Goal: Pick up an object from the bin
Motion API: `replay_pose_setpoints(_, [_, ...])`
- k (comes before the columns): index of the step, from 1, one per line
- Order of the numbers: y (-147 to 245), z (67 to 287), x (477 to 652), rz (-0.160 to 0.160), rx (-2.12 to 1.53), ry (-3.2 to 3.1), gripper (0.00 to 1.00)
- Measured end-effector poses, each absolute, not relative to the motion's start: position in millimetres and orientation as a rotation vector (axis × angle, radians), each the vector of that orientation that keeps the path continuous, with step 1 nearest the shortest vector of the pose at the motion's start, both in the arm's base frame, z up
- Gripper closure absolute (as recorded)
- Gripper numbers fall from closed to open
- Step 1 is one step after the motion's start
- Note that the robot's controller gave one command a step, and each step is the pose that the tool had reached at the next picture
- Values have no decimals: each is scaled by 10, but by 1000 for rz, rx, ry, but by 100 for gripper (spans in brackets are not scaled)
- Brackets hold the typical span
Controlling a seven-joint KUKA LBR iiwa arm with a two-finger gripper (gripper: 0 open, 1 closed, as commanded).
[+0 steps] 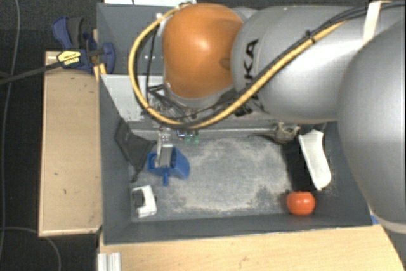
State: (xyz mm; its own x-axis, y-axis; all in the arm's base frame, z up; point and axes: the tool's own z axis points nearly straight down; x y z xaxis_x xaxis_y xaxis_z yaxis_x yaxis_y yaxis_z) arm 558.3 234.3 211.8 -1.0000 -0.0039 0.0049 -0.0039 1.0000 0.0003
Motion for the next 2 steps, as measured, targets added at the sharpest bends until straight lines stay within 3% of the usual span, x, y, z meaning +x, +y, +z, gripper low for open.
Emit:
replay_pose_setpoints(1, [2329, 2169, 5600, -4, -2, -3145, 0])
replay_pose_setpoints(2, [2293, 1909, 5569, -5, 358, -3127, 0])
